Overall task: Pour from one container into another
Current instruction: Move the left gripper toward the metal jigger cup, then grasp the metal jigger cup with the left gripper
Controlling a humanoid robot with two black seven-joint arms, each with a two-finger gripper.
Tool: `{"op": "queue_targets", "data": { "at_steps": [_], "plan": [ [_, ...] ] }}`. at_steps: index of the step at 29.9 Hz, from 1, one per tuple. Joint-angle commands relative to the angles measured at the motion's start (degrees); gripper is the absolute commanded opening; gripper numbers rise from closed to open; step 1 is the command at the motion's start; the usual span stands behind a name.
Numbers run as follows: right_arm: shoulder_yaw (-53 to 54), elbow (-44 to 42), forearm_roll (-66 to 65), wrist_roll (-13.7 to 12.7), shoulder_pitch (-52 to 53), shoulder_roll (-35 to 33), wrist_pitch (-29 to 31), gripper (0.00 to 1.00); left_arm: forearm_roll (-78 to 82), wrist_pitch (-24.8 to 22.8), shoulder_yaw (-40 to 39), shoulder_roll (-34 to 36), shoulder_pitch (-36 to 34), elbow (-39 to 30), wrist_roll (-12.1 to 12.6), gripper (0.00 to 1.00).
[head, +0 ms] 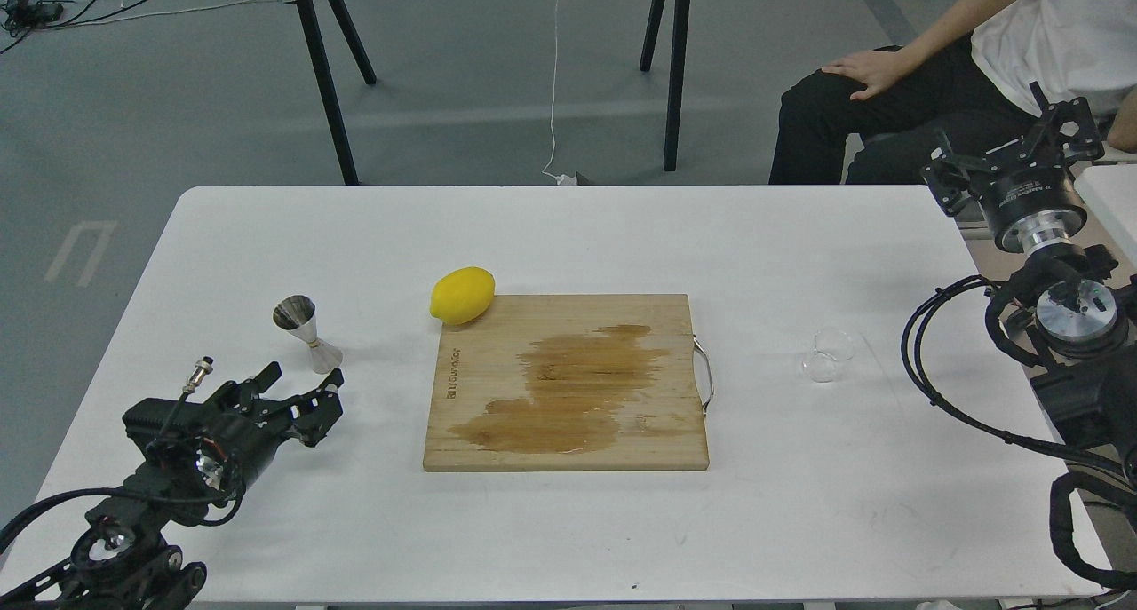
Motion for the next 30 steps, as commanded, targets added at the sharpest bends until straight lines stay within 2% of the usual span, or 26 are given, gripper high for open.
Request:
{"op": "queue_targets", "data": {
  "at_steps": [1, 4, 7, 13, 16, 23, 26, 30],
  "plan": [
    [0.0, 0.0, 0.0, 0.0, 0.0, 0.0, 0.0, 1.0, 0.0, 0.2, 0.3, -0.8, -2.5, 2.5, 1.0, 0.87],
    [0.0, 0.0, 0.0, 0.0, 0.0, 0.0, 0.0, 1.0, 0.0, 0.0, 0.8, -2.7, -4.7, 4.8, 1.0, 0.84],
    [0.4, 0.0, 0.0, 0.0, 0.0, 0.0, 0.0, 1.0, 0.0, 0.2, 1.8, -3.3, -6.1, 7.4, 0.6, 0.74],
    [1.9, -0.1, 0.0, 0.0, 0.0, -0.1, 0.0, 1.0, 0.0, 0.9, 3.2, -5.4, -8.1, 10.0, 0.8, 0.63],
    [1.9, -0.1, 0.0, 0.0, 0.0, -0.1, 0.0, 1.0, 0.0, 0.9, 3.2, -5.7, -8.1, 10.6, 0.9, 0.4],
    [1.9, -0.1, 0.0, 0.0, 0.0, -0.1, 0.0, 1.0, 0.0, 1.0, 3.4, -6.2, -7.9, 10.6, 1.1, 0.09],
    [1.9, -0.1, 0.0, 0.0, 0.0, -0.1, 0.0, 1.0, 0.0, 2.1, 3.4, -6.2, -8.1, 10.5, 1.0, 0.04],
    [1.9, -0.1, 0.0, 0.0, 0.0, -0.1, 0.0, 1.0, 0.0, 3.0, 3.3, -5.8, -8.8, 9.4, 1.0, 0.04]
  ]
}}
